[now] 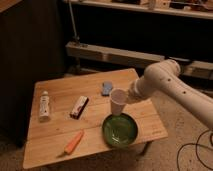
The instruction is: Place the ceramic cup in the ceramic bowl
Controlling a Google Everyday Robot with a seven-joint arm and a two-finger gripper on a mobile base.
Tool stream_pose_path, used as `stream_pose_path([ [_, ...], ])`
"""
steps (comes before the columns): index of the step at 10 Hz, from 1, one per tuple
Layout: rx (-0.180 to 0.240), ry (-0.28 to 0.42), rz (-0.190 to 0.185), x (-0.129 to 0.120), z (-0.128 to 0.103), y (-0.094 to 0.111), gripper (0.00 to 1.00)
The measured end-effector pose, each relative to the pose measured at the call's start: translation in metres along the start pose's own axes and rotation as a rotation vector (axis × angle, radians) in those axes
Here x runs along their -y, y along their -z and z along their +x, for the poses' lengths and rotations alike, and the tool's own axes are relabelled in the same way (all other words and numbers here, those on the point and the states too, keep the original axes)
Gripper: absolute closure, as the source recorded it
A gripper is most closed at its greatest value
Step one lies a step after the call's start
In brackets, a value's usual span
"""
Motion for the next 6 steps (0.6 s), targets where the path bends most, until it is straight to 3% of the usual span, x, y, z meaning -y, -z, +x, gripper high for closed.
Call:
stream_pose_path([
  [3, -0.016, -0.044, -0.017, -0.061, -0.041, 0.009, 1.0],
  [6, -0.024, -0.035, -0.016, -0.078, -0.054, -0.001, 1.0],
])
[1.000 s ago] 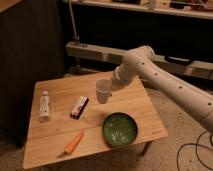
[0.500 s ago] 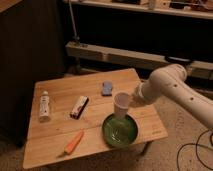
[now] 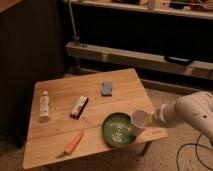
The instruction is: Place the ceramic cup in the ceramic bowl
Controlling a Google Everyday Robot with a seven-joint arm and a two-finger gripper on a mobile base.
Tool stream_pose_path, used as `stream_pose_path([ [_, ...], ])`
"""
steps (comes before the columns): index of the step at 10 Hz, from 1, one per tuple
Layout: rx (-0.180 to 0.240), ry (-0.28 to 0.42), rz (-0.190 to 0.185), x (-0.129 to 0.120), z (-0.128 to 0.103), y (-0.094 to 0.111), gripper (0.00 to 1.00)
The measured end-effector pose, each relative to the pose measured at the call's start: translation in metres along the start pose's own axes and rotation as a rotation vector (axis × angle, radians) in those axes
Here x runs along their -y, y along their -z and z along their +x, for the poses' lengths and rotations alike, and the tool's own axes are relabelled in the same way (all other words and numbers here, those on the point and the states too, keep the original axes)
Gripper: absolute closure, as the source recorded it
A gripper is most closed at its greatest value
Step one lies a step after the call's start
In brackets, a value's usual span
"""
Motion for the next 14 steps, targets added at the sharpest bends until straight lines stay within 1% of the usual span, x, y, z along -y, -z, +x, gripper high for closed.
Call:
stream_pose_path([
  [2, -0.005, 0.01, 0.017, 0.012, 0.001, -0.016, 1.0],
  [4, -0.003, 0.042, 0.035, 0.041, 0.005, -0.041, 1.0],
  [6, -0.001, 0.092, 0.039, 0.064, 0.009, -0.058, 1.0],
  [8, 0.001, 0.117, 0.027, 0.067, 0.009, -0.064, 1.0],
  [10, 0.0, 0.119, 0.017, 0.064, 0.01, -0.063, 1.0],
  [11, 0.004, 0.125, 0.017, 0.064, 0.01, -0.062, 1.0],
  [13, 0.02, 0.143, 0.028, 0.068, 0.009, -0.063, 1.0],
  [14, 0.028, 0.155, 0.03, 0.073, 0.008, -0.066, 0.97],
])
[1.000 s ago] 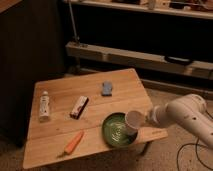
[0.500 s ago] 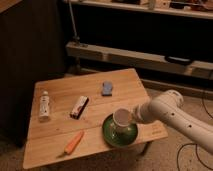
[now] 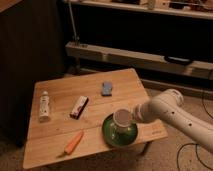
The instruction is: Place the ceramic cup in the ceramic bowl
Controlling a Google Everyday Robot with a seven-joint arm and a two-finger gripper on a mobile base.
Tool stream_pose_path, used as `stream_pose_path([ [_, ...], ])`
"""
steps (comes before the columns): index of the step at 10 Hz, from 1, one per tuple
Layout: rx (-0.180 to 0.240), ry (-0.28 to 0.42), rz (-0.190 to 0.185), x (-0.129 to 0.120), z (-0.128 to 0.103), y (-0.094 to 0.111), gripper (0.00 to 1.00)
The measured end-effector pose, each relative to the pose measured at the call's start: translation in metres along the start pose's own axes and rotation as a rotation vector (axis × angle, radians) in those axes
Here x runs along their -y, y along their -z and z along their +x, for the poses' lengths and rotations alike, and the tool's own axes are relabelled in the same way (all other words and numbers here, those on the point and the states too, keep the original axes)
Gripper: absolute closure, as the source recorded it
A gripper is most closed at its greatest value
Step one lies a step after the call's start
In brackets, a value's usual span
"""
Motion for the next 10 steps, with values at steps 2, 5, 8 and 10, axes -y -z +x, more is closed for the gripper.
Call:
stream_pose_path([
  [2, 0.011, -0.002, -0.02, 0.001, -0.005, -0.012, 0.75],
  [5, -0.006, -0.021, -0.057, -0.002, -0.006, -0.017, 0.44],
  [8, -0.017, -0.03, -0.051, 0.0, -0.003, -0.014, 0.2],
  [10, -0.018, -0.033, -0.049, 0.0, -0.002, -0.013, 0.2],
])
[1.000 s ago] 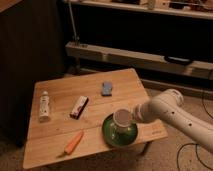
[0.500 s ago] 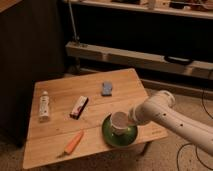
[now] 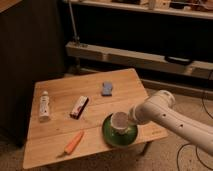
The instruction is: Place the ceramic cup in the ceramic bowl
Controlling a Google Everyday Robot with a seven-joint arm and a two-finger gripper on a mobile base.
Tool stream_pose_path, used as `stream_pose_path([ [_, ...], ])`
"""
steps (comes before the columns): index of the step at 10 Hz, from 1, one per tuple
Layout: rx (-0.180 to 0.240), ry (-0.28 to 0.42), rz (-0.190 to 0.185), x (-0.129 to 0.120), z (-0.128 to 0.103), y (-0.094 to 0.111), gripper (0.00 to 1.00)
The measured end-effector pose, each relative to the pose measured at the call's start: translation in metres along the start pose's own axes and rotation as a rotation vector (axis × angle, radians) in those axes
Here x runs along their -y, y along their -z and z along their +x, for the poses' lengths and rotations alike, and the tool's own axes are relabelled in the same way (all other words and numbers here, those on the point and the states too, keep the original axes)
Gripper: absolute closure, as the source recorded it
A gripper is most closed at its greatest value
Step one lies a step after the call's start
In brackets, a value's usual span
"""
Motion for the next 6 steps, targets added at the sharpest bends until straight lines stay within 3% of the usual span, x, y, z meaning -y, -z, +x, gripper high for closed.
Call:
stream_pose_path([
  [2, -0.012, -0.011, 0.003, -0.003, 0.004, 0.004, 0.2],
  [6, -0.073, -0.058, 0.013, -0.012, 0.022, 0.035, 0.2],
])
